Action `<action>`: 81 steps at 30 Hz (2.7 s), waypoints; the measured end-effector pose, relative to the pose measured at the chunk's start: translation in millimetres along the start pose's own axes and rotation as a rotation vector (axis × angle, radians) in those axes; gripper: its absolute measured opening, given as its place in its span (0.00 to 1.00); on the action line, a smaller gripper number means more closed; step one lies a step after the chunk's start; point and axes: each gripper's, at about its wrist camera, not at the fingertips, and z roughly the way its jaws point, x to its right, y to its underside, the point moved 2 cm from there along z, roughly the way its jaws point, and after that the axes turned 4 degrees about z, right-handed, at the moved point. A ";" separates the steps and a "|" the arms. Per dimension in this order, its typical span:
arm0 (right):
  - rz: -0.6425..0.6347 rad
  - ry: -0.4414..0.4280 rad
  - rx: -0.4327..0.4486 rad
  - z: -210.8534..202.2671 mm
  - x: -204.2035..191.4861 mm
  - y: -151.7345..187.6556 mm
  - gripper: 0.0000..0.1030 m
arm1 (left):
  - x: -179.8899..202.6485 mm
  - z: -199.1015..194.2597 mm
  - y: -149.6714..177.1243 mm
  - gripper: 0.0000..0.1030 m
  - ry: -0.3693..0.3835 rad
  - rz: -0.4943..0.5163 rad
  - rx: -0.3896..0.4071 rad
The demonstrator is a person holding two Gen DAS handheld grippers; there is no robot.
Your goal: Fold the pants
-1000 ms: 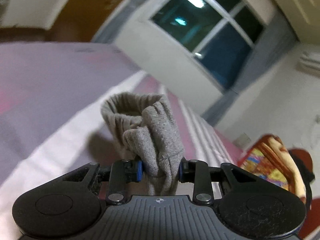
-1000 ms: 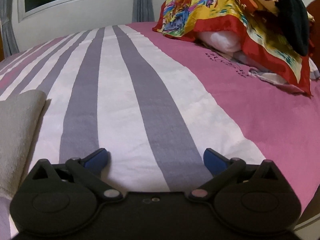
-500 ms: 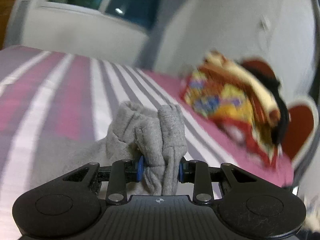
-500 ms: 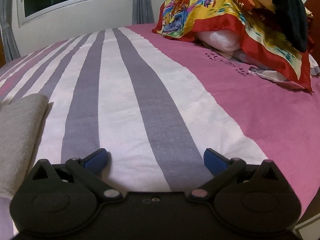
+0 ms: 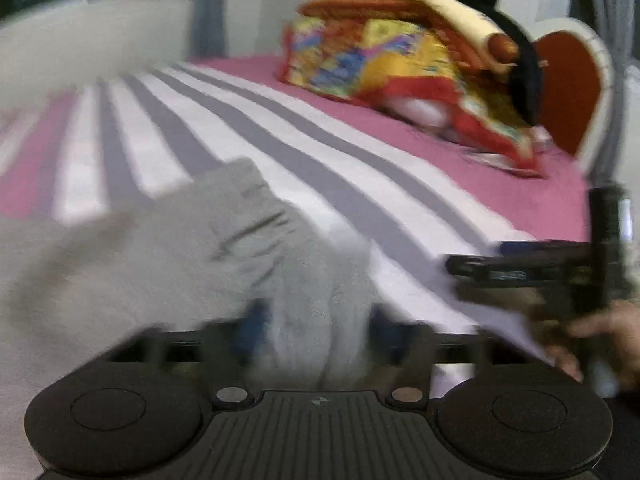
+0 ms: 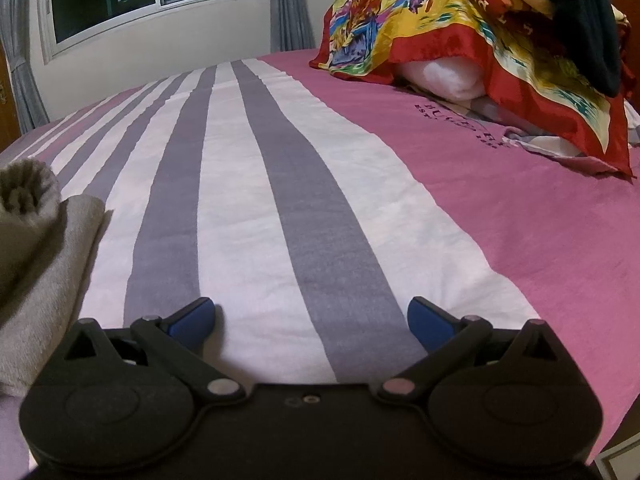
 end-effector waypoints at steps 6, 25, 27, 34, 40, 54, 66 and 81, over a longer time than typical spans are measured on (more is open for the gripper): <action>0.003 -0.008 -0.002 0.4 1.8 0.4 1.00 | 6.7 -11.0 -3.5 0.94 0.025 -0.043 0.055; 0.023 -0.555 0.008 -87.4 -101.8 6.4 0.56 | -114.6 -175.0 153.4 0.94 -0.411 -0.255 0.073; 0.013 -0.557 -0.009 -86.9 -118.0 9.5 0.53 | -117.1 -165.6 150.9 0.94 -0.437 -0.230 0.062; 0.006 -0.517 -0.045 -72.9 -135.4 8.0 0.47 | -125.0 -150.3 149.9 0.94 -0.430 -0.240 0.082; 0.046 -0.496 -0.125 -44.9 -146.3 -8.5 0.16 | -126.4 -145.1 150.6 0.94 -0.428 -0.255 0.091; 0.244 -0.509 -0.083 -64.4 -87.0 -3.1 0.81 | -117.2 -150.3 143.0 0.94 -0.442 -0.215 0.075; 0.282 -0.519 -0.211 -23.6 -115.7 4.1 0.43 | -126.0 -142.6 140.9 0.94 -0.393 -0.153 0.054; 0.246 -0.536 -0.136 -37.0 -103.9 6.9 0.37 | -124.3 -140.0 142.7 0.94 -0.412 -0.190 0.054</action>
